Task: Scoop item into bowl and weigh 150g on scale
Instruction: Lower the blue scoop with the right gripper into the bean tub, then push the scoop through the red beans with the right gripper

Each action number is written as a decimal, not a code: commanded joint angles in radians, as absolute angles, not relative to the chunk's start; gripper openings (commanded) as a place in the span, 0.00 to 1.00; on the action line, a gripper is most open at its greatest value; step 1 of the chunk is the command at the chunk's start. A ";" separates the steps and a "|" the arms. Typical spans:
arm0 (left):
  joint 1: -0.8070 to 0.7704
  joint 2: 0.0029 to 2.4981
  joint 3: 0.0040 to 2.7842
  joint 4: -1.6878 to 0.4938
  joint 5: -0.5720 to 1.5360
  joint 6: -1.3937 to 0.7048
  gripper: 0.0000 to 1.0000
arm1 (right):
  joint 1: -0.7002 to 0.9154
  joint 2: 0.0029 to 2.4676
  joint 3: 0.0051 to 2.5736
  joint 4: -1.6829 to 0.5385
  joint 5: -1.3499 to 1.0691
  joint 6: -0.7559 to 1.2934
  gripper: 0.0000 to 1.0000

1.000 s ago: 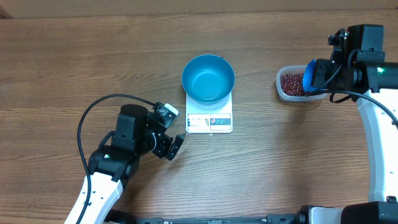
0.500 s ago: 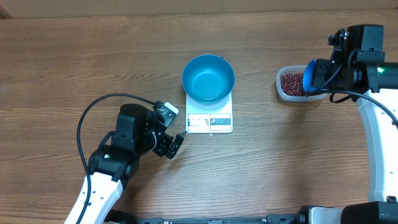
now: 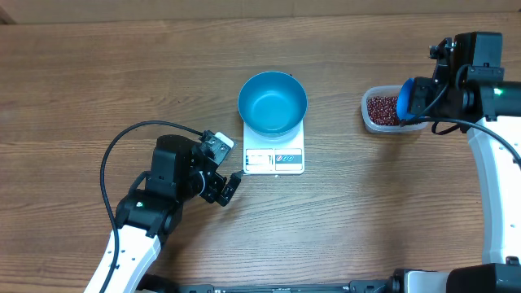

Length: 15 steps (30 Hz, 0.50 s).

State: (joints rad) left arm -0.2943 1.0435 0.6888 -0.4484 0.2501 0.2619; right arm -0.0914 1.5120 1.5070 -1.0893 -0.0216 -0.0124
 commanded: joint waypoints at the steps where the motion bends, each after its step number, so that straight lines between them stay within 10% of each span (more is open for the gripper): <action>1: -0.291 1.033 0.683 -0.445 0.252 0.262 1.00 | -0.097 1.517 1.498 -1.062 -0.015 -0.063 0.04; 15: -0.291 1.033 0.683 -0.445 0.252 0.262 0.99 | -0.097 1.609 1.476 -0.960 0.106 -0.179 0.04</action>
